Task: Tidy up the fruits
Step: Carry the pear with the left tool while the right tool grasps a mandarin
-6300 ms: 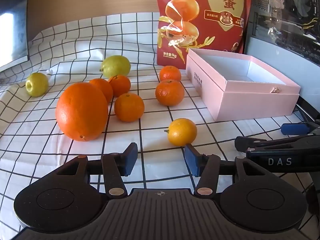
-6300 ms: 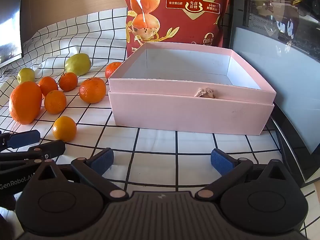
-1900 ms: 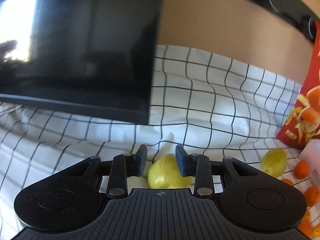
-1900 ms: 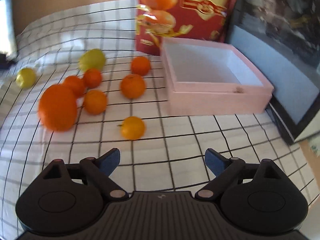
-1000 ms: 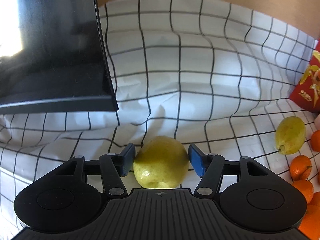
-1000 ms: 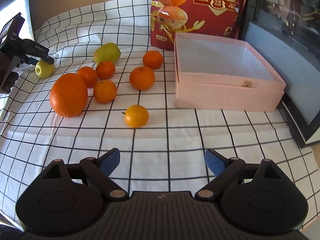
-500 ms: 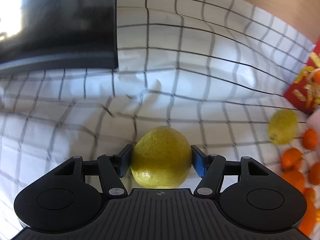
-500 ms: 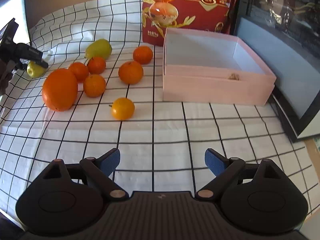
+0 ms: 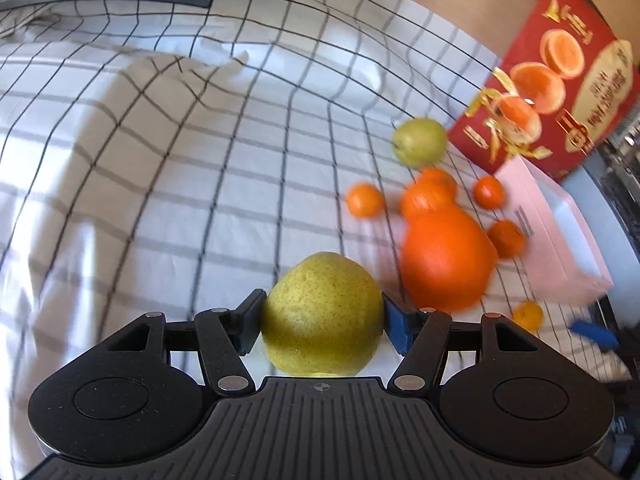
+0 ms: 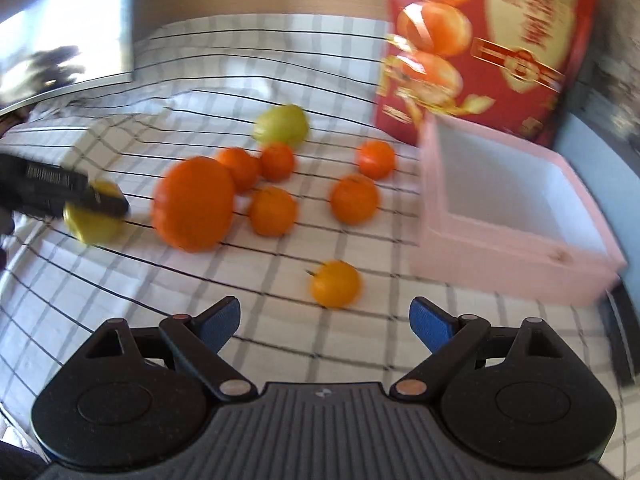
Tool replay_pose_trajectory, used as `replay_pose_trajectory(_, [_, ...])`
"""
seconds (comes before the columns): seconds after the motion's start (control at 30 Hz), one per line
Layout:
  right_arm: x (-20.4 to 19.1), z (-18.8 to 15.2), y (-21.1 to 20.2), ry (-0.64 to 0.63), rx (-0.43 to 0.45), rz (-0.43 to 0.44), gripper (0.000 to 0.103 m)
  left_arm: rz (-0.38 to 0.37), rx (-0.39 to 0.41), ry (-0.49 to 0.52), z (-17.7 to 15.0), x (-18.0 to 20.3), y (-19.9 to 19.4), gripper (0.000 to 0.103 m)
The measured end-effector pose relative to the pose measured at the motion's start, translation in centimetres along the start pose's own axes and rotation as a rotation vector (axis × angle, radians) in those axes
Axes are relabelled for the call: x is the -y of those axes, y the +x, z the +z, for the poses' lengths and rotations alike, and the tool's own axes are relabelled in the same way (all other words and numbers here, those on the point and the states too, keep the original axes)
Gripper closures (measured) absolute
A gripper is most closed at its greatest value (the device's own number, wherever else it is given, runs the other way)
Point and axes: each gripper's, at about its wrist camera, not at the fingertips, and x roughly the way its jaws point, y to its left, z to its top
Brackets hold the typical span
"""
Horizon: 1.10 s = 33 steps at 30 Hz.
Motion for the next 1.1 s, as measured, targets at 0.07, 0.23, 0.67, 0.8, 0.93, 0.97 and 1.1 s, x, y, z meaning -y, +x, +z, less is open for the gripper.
replay_pose_trajectory(0.07, [-1.1,0.9,0.7,-0.026,0.006,0.037,0.011,-0.009,-0.007,-0.003,-1.2,0.5,-0.7,0.036])
replay_pose_trajectory(0.23, [-4.3,3.8,2.1,-0.068,0.100,0.120,0.011,-0.008,-0.021,0.031,-3.3,1.5,-1.7,0.036])
replay_pose_trajectory(0.67, [-5.3,5.7,4.4,-0.026,0.065,0.244,0.036,-0.030,-0.036,0.028,-3.3,1.5,-1.6,0.036])
replay_pose_trajectory(0.8, [-4.4,2.5,2.1,-0.055,0.034,0.226,0.036,-0.048,-0.047,0.053,-3.1,2.4,-0.9,0.036])
replay_pose_trajectory(0.93, [-2.3,-0.8,1.6,-0.029,-0.024,0.142,0.036,-0.051,-0.057,0.079,-3.0,2.9,-0.5,0.036])
replay_pose_trajectory(0.97, [-1.7,-1.3,1.6,-0.010,-0.034,0.127,0.036,-0.056,-0.059,0.079,-3.0,2.9,-0.5,0.036])
replay_pose_trajectory(1.1, [0.1,-2.2,1.2,0.024,-0.017,0.052,0.036,-0.056,-0.061,0.090,-3.1,3.0,-0.5,0.036])
